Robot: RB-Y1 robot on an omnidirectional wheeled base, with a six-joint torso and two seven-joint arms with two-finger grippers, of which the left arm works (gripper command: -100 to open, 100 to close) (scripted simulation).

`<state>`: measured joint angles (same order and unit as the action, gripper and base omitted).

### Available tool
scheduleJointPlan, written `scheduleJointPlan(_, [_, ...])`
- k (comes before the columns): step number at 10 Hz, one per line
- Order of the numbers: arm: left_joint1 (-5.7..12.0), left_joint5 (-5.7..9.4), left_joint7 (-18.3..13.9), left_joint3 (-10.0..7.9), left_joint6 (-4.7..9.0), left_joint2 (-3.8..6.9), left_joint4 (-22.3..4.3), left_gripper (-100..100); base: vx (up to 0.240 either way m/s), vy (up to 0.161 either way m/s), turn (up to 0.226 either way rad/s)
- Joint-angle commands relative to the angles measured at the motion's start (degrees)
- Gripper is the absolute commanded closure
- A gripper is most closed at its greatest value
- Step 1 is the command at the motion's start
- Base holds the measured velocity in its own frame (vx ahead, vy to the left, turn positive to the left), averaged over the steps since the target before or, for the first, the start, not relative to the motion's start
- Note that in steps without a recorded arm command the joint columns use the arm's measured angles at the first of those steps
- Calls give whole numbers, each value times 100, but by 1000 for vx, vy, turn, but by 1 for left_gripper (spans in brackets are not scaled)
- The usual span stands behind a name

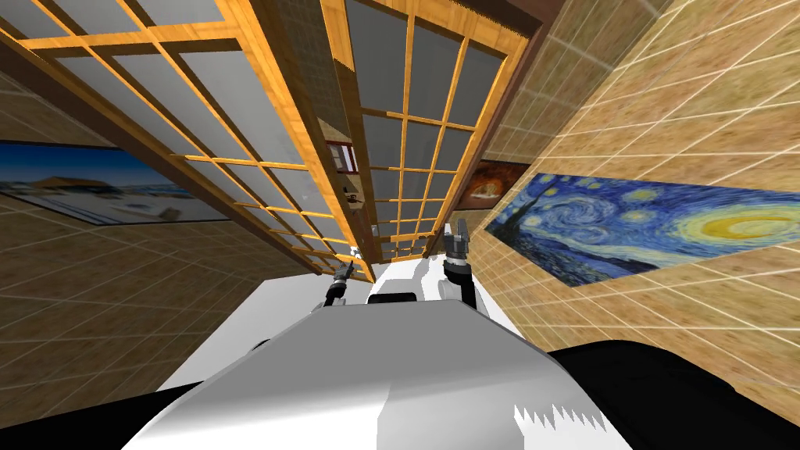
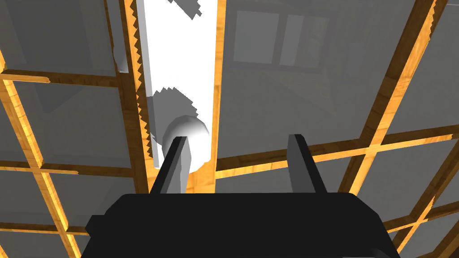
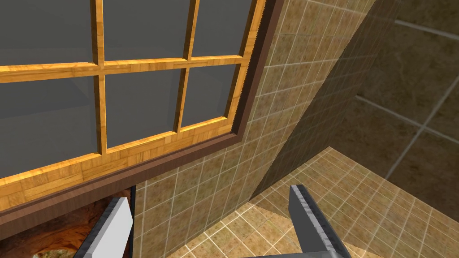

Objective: Pull the door open

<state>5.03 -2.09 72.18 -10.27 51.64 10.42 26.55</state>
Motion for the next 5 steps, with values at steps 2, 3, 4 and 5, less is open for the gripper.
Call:
scheduleJointPlan(2, [-25,-234,-46,271,73,113,248,-100,-161,93,-93])
scheduleJointPlan(3, [-6,-288,-55,333,98,143,272,-100,-191,113,-143])
scheduleJointPlan(4, [29,-391,-71,452,147,201,318,-100,-147,118,-148])
scheduleJointPlan(5, [61,-485,-85,560,191,253,359,-100,-169,115,-141])
